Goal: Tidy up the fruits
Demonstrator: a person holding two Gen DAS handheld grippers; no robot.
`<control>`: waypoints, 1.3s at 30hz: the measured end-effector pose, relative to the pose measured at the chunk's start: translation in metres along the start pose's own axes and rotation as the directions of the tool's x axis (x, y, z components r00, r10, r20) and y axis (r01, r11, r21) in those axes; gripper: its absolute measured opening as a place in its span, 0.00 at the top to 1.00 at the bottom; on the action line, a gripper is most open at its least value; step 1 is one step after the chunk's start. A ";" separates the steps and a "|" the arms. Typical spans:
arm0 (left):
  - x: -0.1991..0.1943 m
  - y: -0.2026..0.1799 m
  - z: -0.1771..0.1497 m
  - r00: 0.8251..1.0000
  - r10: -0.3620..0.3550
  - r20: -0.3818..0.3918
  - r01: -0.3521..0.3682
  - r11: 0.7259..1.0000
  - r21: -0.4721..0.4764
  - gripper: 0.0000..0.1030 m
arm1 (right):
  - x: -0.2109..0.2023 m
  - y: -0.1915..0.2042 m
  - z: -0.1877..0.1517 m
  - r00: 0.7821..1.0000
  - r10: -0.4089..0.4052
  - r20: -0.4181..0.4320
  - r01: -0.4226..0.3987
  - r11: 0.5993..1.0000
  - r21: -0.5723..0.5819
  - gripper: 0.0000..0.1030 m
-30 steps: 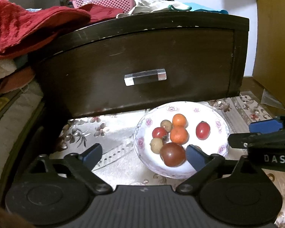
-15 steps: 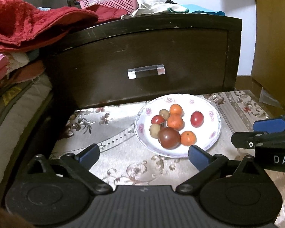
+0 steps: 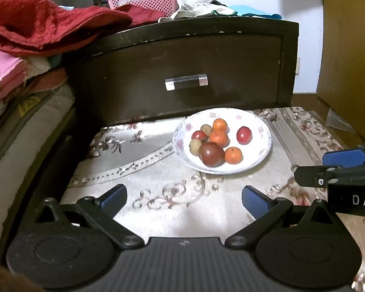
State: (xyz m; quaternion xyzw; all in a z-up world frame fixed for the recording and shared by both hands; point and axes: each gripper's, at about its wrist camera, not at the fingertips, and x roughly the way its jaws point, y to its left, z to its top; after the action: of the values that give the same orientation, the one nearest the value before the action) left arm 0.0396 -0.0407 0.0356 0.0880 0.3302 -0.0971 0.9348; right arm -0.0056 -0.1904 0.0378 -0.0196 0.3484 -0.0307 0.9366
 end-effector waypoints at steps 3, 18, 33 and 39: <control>-0.007 0.001 -0.006 1.000 -0.003 -0.003 0.003 1.000 -0.004 0.00 | -0.006 0.003 -0.005 1.000 0.005 -0.002 -0.005 1.000 0.002 0.59; -0.033 0.004 -0.024 1.000 0.016 0.000 -0.016 0.999 -0.029 0.00 | -0.028 0.016 -0.033 1.000 0.009 -0.027 -0.009 1.000 0.001 0.55; -0.040 0.005 -0.036 1.000 0.021 -0.019 -0.021 0.999 -0.028 0.00 | -0.032 0.025 -0.045 0.998 0.014 -0.056 -0.015 1.000 -0.026 0.54; -0.040 0.006 -0.038 0.999 0.024 -0.026 -0.024 0.999 -0.024 0.00 | -0.031 0.026 -0.047 0.997 0.015 -0.069 -0.017 0.999 -0.029 0.54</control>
State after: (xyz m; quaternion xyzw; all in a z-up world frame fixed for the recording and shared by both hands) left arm -0.0122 -0.0213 0.0318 0.0817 0.3425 -0.0807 0.9325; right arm -0.0581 -0.1629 0.0210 -0.0294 0.3811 -0.0187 0.9239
